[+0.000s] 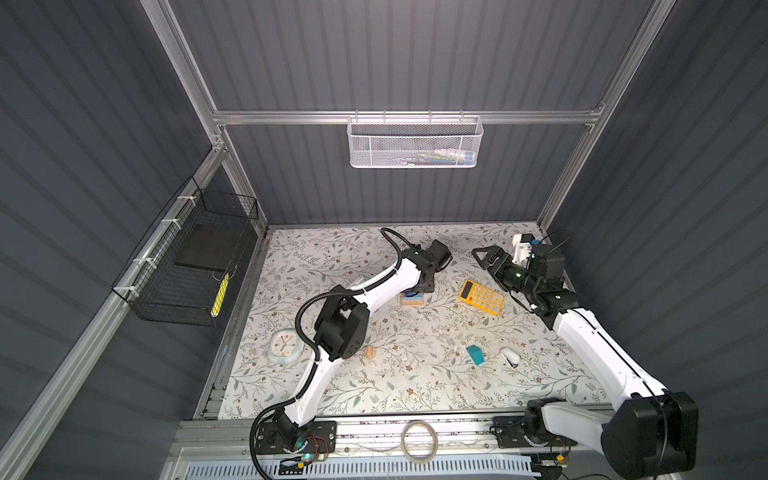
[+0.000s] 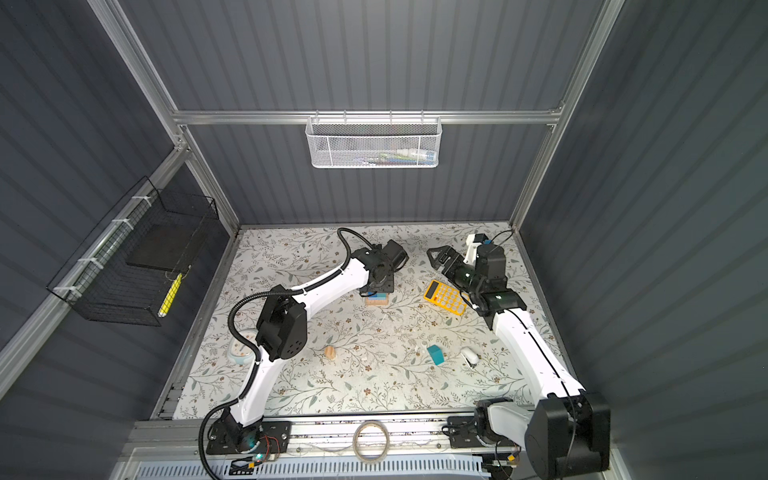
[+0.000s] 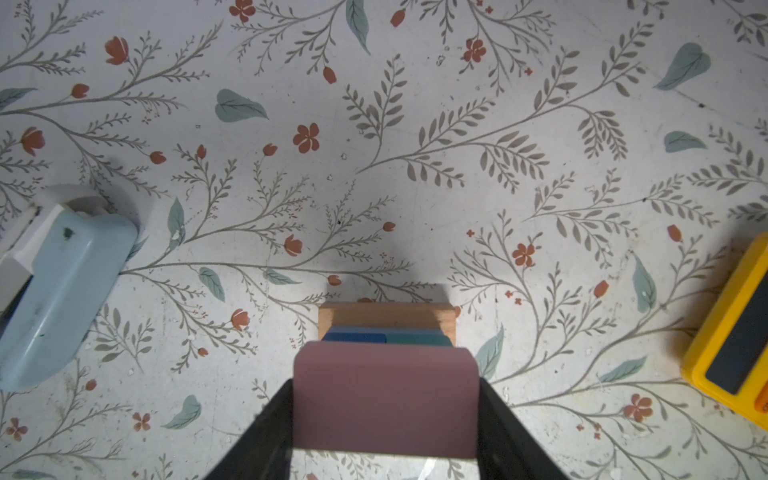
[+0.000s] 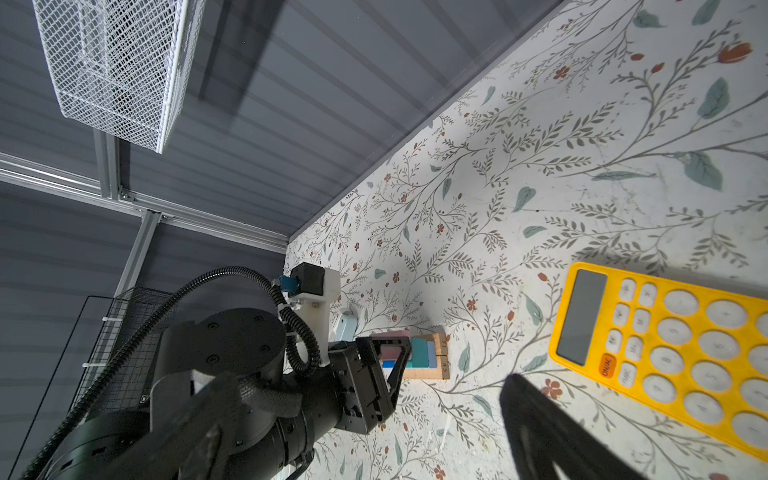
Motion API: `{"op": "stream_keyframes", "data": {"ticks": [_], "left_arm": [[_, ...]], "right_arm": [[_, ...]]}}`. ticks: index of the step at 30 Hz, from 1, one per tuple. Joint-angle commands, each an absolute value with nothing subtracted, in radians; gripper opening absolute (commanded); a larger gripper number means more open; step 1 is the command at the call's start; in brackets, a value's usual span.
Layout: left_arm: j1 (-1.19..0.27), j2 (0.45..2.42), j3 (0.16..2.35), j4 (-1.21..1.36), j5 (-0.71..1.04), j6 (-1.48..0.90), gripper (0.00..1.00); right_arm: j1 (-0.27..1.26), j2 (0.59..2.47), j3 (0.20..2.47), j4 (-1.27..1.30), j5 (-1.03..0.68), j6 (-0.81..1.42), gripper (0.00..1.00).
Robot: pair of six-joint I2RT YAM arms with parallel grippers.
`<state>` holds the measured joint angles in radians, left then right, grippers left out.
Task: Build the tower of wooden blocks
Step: 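Lower the pink block with the left gripper onto the blue and teal cubes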
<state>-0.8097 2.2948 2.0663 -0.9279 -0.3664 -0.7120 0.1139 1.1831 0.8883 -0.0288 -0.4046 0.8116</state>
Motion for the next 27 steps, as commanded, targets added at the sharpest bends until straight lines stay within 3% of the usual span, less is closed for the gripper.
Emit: {"op": "stream_keyframes", "data": {"ticks": [1,27], "left_arm": [[-0.804,2.253,2.044,-0.928,-0.362,-0.724,0.63],[-0.807,2.221,2.019,-0.909,-0.358,-0.718,0.63]], "right_arm": [[0.109,1.188,0.879,-0.010,-0.417,0.820,0.99],[0.108,1.192,0.879,-0.003,-0.427,0.827,0.99]]}}
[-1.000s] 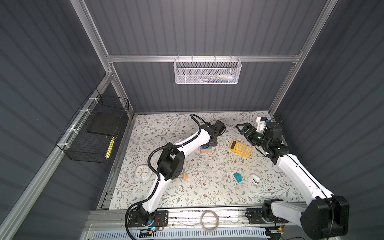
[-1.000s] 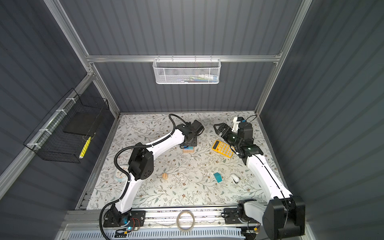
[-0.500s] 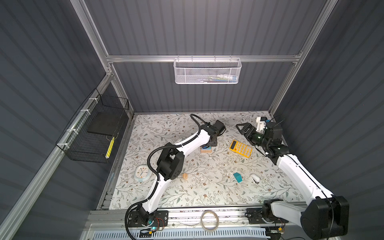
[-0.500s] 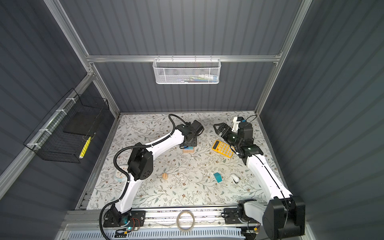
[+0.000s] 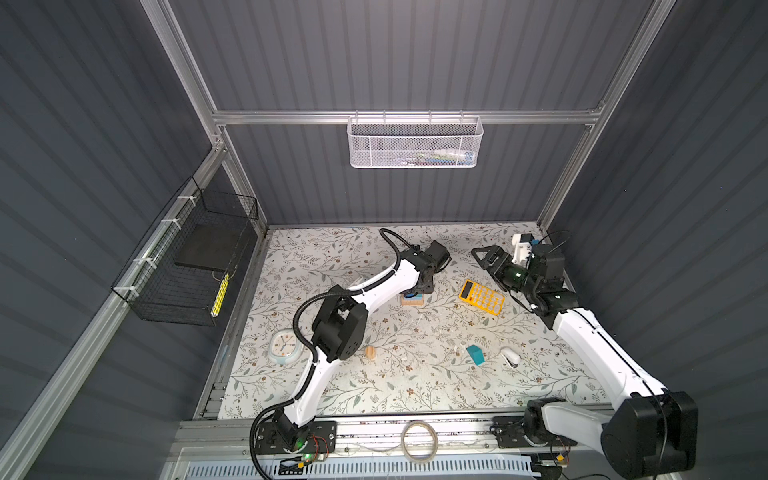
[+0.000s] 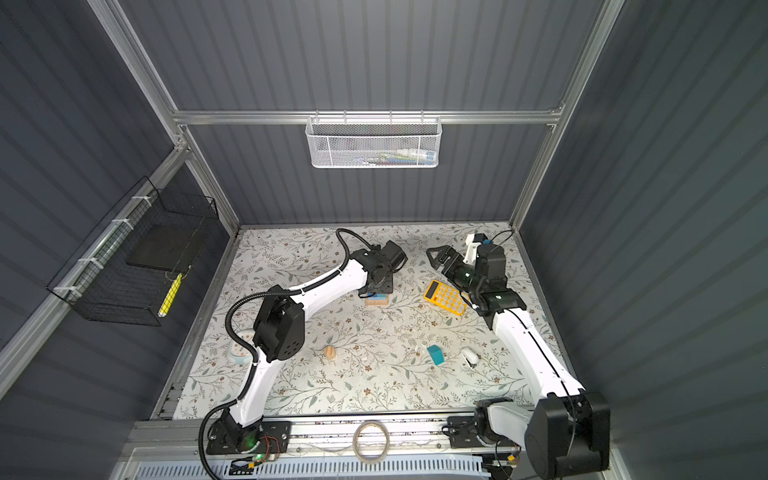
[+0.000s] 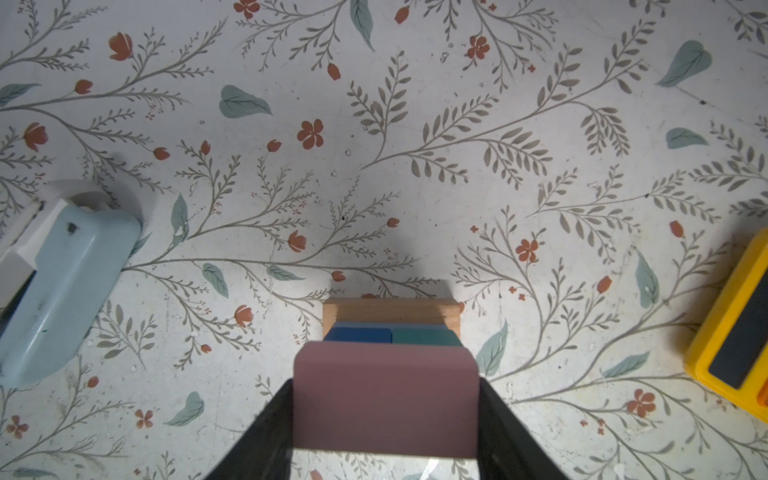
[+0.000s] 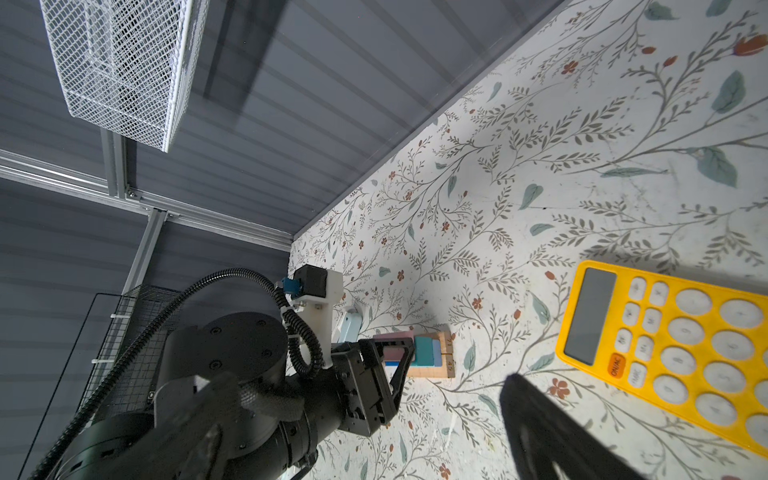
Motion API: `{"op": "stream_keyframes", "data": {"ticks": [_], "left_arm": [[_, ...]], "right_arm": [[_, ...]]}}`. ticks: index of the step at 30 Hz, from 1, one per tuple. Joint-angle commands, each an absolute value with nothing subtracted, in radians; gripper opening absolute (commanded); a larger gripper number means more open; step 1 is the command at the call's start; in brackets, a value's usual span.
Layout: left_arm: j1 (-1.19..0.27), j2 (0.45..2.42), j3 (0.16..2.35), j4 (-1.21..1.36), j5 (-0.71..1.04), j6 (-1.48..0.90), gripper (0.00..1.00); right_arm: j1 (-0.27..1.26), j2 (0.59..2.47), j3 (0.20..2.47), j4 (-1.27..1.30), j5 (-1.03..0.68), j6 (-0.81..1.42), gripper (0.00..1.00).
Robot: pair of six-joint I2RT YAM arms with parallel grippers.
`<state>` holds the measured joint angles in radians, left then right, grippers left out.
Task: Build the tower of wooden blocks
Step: 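Lower the pink block with the left gripper onto the blue and teal cubes, then open the left gripper to release the pink block on the stack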
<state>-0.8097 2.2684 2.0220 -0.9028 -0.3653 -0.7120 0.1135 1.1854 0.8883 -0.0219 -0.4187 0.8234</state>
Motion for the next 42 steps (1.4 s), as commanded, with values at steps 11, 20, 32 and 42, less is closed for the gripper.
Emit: {"op": "stream_keyframes", "data": {"ticks": [11,20,32,42], "left_arm": [[-0.806,2.221,2.023,-0.909,-0.355,-0.715,0.65],[-0.807,2.218,2.025,-0.910,-0.354,-0.714,0.70],[-0.808,2.160,2.005,-0.909,-0.363,-0.706,0.82],[-0.794,2.058,1.938,-0.873,-0.355,-0.632,0.69]], "right_arm": [[0.109,1.196,0.879,0.000,-0.427,0.827,0.99],[0.109,1.199,0.879,0.001,-0.431,0.827,0.99],[0.109,1.198,0.879,0.001,-0.432,0.828,0.99],[0.109,1.203,0.879,0.006,-0.439,0.831,0.99]]}}
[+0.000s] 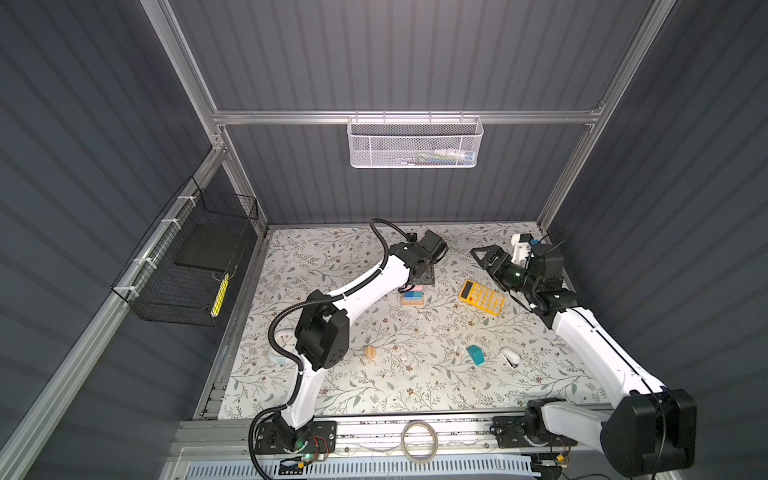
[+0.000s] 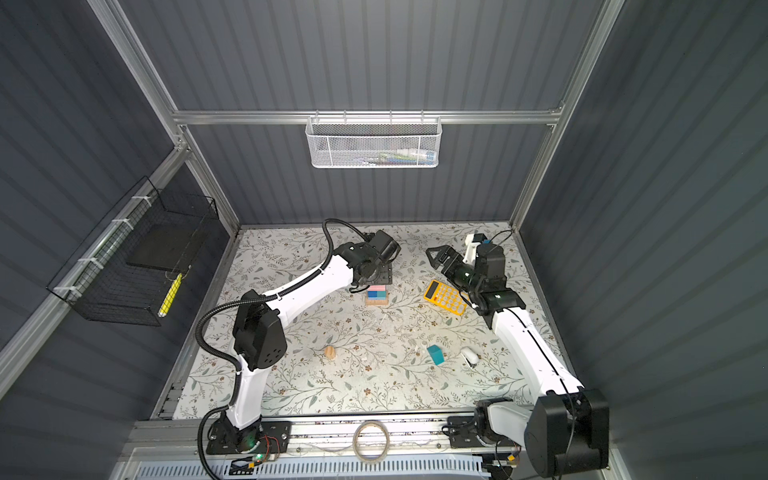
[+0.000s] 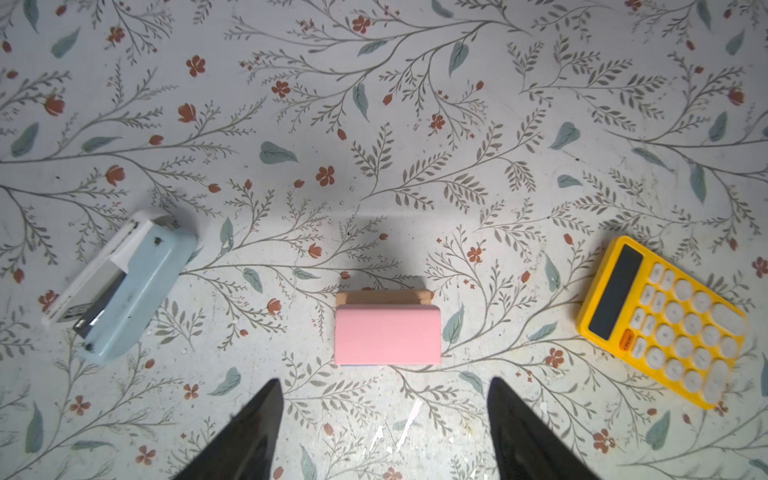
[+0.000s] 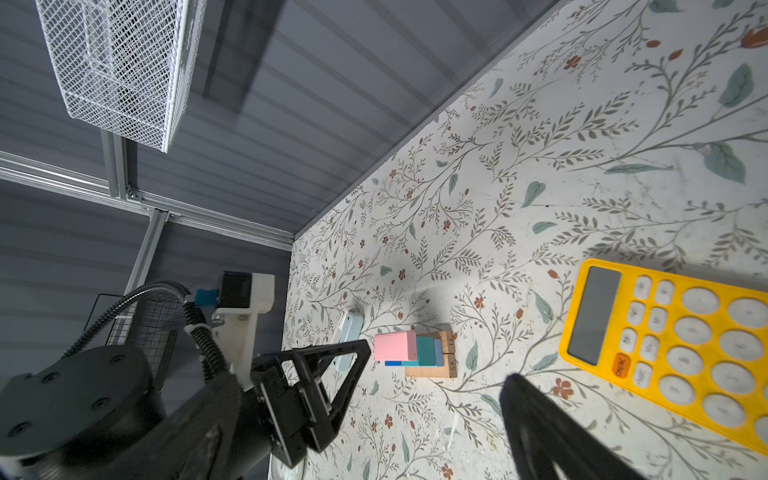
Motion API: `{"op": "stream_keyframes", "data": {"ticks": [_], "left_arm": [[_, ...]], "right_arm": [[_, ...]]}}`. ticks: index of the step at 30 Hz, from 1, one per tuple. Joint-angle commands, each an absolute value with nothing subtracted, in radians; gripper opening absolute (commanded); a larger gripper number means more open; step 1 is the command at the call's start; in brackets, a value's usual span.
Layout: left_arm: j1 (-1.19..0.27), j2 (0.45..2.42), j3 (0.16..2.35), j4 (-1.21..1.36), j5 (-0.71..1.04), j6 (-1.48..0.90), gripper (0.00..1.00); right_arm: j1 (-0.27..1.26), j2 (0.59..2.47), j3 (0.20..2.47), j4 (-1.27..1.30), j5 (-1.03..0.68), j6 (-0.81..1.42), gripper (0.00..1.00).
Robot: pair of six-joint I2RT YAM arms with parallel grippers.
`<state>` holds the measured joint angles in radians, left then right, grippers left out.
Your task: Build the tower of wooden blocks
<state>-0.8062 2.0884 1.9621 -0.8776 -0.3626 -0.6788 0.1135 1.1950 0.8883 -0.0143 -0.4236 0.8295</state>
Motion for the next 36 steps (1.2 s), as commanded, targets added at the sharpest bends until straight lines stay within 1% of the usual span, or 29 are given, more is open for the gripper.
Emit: {"op": "stream_keyframes", "data": {"ticks": [1,6,9,11,15,21,36], "left_arm": [[-0.784,2.053,1.932,-0.869,-0.340,-0.625,0.63],[-0.725,2.011,1.853,-0.821,-0.269,-0.631,0.36],[-0.682,1.974,1.765,-0.767,-0.219,-0.646,0.24],[-0.658,1.958,1.716,-0.737,-0.196,-0.656,0.20],[-0.634,1.961,1.669,-0.696,-0.153,-0.665,0.17],[-0.630,2.000,1.672,-0.671,-0.098,-0.667,0.16],[-0.630,2.049,1.675,-0.664,-0.040,-0.673,0.17]], "right_arm": [[0.109,1.203,0.880,0.006,-0.441,0.831,0.99],[0.109,1.197,0.879,0.005,-0.441,0.830,0.99],[0.109,1.192,0.876,0.003,-0.437,0.828,0.99],[0.109,1.193,0.877,0.004,-0.439,0.830,0.99],[0.109,1.198,0.877,0.008,-0.445,0.833,0.99],[0.109,1.194,0.877,0.008,-0.445,0.831,0.99],[0.109,1.204,0.879,0.012,-0.445,0.832,0.99]]}}
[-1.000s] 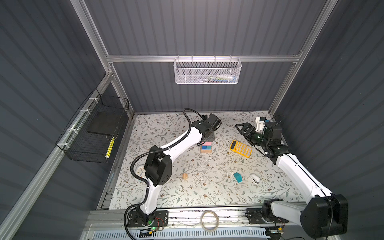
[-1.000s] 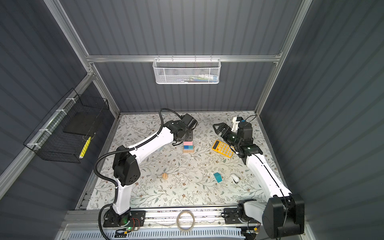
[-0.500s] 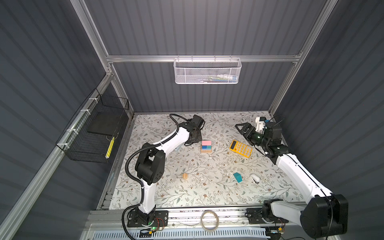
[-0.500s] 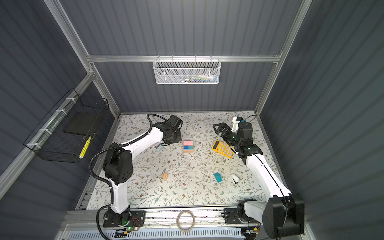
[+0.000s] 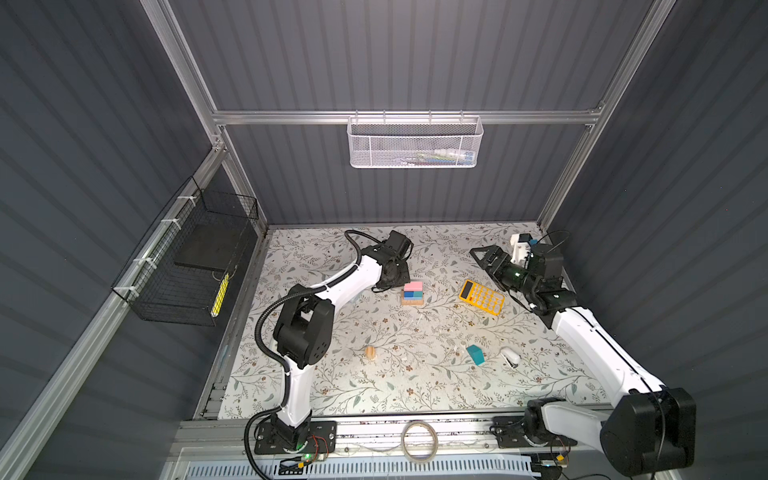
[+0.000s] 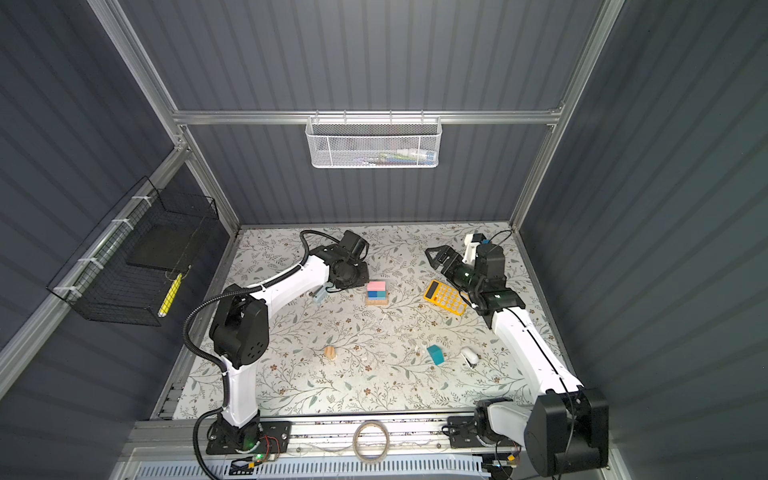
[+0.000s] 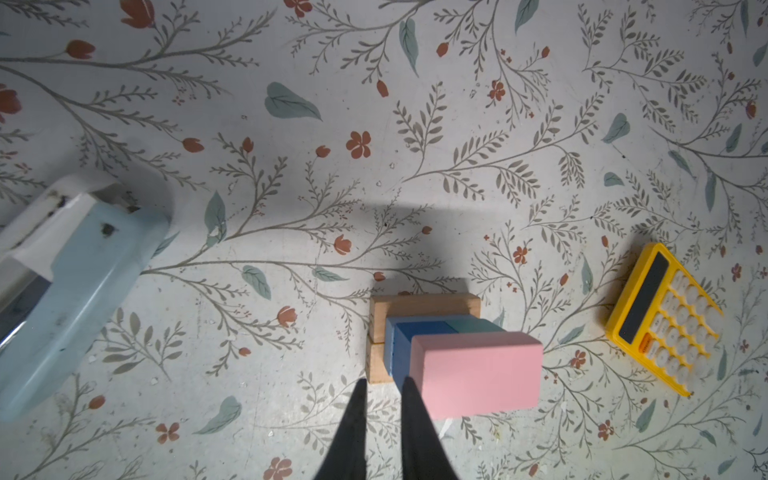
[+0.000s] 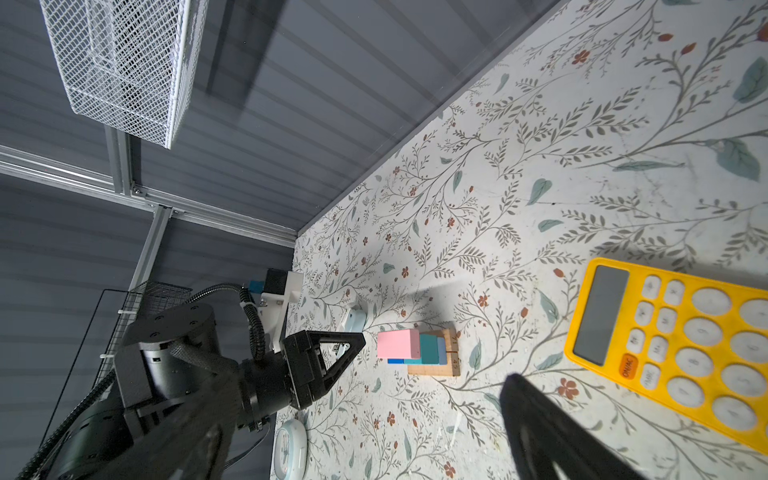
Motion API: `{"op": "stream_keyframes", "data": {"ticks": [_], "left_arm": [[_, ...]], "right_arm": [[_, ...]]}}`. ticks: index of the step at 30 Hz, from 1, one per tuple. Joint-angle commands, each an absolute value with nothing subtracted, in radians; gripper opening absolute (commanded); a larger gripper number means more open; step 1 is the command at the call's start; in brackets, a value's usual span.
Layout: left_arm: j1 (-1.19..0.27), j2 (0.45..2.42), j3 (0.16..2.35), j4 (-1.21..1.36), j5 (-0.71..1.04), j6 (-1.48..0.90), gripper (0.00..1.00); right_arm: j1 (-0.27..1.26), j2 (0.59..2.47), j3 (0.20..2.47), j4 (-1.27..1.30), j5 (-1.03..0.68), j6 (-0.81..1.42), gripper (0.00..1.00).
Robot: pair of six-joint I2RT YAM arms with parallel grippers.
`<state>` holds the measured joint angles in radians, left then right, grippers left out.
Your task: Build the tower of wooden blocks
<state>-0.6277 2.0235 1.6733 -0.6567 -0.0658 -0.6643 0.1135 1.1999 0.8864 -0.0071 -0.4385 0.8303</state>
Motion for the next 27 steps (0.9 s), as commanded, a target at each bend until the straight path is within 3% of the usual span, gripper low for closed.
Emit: {"op": "stream_keyframes", "data": {"ticks": [1,27], "left_arm": [[-0.630,2.052,1.676,-0.664,-0.038,-0.673,0.17],[-0.632,2.066,1.680,-0.649,0.012,-0.682,0.17]], "right_arm": [[0.109,1.204,0.878,0.013,-0.446,0.832,0.99],[0.109,1.210,0.879,0.017,-0.448,0.836,0.99]]}}
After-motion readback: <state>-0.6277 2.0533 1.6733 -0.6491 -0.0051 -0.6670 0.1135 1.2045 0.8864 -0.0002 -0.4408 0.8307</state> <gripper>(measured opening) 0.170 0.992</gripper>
